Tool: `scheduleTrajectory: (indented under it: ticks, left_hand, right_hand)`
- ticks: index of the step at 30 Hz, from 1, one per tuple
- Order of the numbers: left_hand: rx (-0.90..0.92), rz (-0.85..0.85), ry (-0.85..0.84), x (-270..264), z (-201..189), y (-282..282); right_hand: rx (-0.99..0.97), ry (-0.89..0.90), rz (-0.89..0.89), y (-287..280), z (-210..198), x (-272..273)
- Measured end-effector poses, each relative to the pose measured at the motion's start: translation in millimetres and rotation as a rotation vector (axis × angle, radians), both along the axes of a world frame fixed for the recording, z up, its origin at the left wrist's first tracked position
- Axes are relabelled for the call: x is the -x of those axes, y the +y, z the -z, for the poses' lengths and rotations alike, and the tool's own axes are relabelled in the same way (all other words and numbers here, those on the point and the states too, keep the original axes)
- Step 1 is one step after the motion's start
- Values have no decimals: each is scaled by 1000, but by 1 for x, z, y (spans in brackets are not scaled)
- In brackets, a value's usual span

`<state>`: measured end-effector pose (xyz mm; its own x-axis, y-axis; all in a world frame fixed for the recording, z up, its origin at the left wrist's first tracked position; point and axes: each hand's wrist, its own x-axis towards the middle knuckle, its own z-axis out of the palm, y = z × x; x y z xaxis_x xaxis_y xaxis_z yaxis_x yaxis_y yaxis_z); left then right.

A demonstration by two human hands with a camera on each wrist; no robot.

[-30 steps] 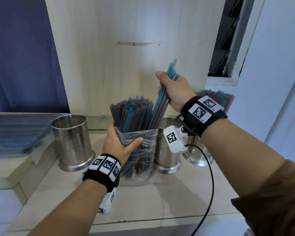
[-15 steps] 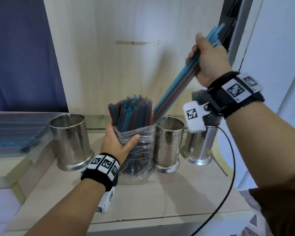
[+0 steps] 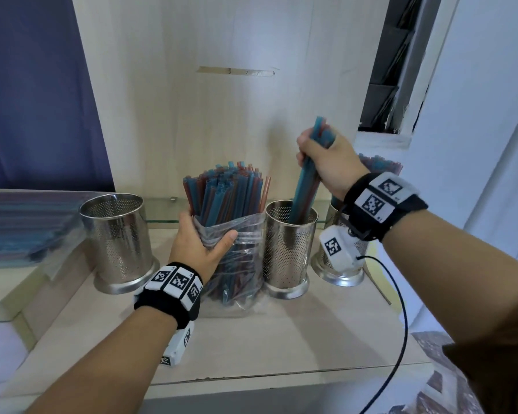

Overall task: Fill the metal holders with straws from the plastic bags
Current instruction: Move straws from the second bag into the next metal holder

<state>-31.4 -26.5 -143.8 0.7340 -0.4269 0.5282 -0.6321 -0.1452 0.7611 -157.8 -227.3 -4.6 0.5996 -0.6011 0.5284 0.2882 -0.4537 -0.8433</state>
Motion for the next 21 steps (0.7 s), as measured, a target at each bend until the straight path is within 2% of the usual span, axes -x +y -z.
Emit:
scheduleTrajectory:
  ticks: [8, 10, 13, 16, 18, 21]
  left_hand:
    - [-7, -7, 0, 0, 0, 0]
    - [-11, -5, 8, 0, 0, -1]
    - [-10, -6, 10, 0, 0, -1]
    - [-11, -5, 9, 0, 0, -1]
    - [-14, -8, 7, 0, 0, -1]
    - [-11, -10, 7, 0, 0, -1]
  right_hand:
    - [-74, 71, -18, -3, 34, -14]
    - [3, 210, 60, -6, 36, -16]
    - [158, 556, 150, -6, 39, -14]
    - [179, 716, 148, -13, 50, -14]
    - [139, 738, 148, -17, 58, -15]
    - [13, 675, 142, -26, 65, -17]
